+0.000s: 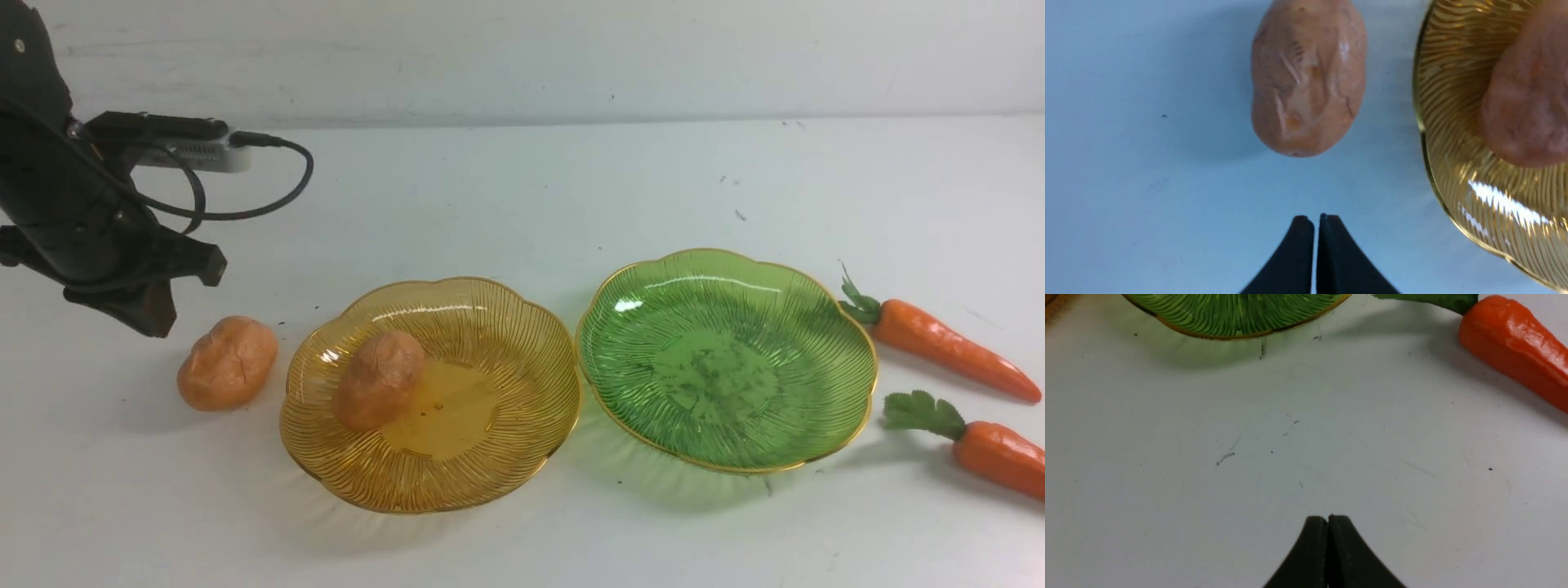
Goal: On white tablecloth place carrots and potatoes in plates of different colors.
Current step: 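Put the potatoes from the left side into the left plate with the left gripper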
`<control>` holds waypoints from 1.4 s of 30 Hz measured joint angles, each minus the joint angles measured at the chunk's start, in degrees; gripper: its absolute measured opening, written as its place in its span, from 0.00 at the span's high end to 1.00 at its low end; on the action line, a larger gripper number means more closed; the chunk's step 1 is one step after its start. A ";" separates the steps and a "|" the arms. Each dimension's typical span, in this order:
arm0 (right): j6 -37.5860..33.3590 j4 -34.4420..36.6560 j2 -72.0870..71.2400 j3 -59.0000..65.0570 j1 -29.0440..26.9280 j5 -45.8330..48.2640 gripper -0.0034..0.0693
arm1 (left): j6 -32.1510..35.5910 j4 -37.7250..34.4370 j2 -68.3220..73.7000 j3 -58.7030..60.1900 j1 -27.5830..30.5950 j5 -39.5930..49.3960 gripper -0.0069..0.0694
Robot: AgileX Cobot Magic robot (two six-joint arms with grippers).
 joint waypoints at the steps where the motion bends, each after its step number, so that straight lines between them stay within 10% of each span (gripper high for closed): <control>1: 0.00 0.00 0.00 0.00 0.00 -0.02 0.97 | -0.44 0.00 0.41 0.00 0.26 -1.00 0.91; 5: 0.00 0.00 0.00 0.00 0.00 -0.07 0.97 | -1.04 -0.12 2.71 -0.06 0.32 -6.75 0.83; 19: 0.12 0.00 0.00 0.00 0.00 -0.07 0.97 | -1.28 -1.43 11.73 -0.06 0.32 -14.98 0.12; 26: 0.18 0.00 0.00 0.00 0.00 -0.07 0.97 | -1.28 -2.43 14.88 -0.10 0.32 -16.22 0.10; 32: 0.18 0.00 0.00 0.00 0.00 -0.07 0.97 | -1.44 -2.59 16.11 -0.44 0.32 -15.77 0.34; 42: 0.19 0.00 0.00 0.00 0.00 -0.09 0.97 | -4.60 -3.42 13.30 -18.14 0.04 0.67 0.41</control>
